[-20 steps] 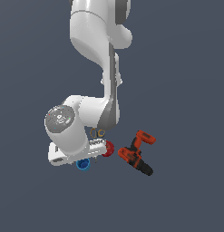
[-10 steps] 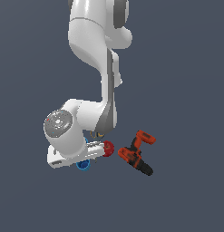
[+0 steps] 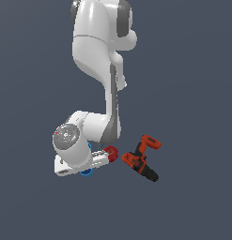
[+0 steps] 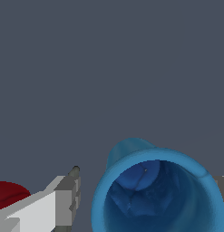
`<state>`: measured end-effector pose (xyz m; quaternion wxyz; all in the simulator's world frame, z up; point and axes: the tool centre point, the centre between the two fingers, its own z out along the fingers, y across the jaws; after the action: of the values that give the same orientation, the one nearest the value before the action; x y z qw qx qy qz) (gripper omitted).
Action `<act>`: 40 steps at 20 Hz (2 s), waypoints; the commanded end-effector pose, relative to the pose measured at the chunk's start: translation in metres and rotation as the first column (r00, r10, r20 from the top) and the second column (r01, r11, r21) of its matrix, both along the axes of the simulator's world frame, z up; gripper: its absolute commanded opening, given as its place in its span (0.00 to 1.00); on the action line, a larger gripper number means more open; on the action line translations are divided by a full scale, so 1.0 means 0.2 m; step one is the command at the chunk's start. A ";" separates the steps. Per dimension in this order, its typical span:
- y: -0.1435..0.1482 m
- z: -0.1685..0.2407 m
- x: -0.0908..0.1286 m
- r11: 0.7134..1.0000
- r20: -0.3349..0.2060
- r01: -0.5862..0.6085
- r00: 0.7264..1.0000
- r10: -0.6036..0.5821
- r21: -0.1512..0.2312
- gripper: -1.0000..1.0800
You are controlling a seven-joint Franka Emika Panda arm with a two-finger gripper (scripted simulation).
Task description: Pick up a designated object from a clutter of objects.
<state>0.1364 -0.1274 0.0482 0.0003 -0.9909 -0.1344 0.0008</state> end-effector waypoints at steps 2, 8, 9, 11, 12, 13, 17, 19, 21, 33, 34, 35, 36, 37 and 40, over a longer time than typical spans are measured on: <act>0.00 -0.04 0.00 1.000 0.002 0.000 1.000 0.000 0.000 0.96; 0.00 -0.04 0.01 1.000 0.002 0.000 1.000 0.000 0.000 0.00; 0.00 -0.04 0.01 1.000 0.002 0.000 1.000 0.000 0.000 0.00; 0.00 -0.04 0.01 1.000 0.002 0.000 1.000 0.000 0.000 0.00; 0.00 -0.04 0.01 1.000 0.002 0.000 1.000 0.000 0.000 0.00; 0.00 -0.04 0.01 1.000 0.002 0.000 1.000 0.000 0.000 0.00; 0.00 -0.04 0.01 1.000 0.001 0.000 1.000 0.000 0.000 0.00; 0.00 -0.03 0.00 1.000 0.001 0.000 1.000 0.000 0.000 0.00; 0.00 -0.02 0.00 1.000 0.001 0.000 1.000 0.000 0.000 0.00; 0.06 0.23 -0.13 1.000 0.001 0.000 1.000 0.000 0.000 0.00; 0.07 0.27 -0.15 1.000 0.001 0.000 1.000 0.000 0.000 0.00; 0.08 0.31 -0.17 1.000 0.001 0.000 1.000 0.000 0.000 0.00; 0.09 0.34 -0.19 1.000 0.001 0.000 1.000 0.000 0.000 0.00; 0.09 0.38 -0.21 1.000 0.001 0.000 1.000 0.000 0.000 0.00; 0.12 0.51 -0.27 1.000 0.001 0.000 1.000 0.000 0.000 0.00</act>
<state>0.0884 -0.1058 0.1365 0.0003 -0.9909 -0.1346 0.0010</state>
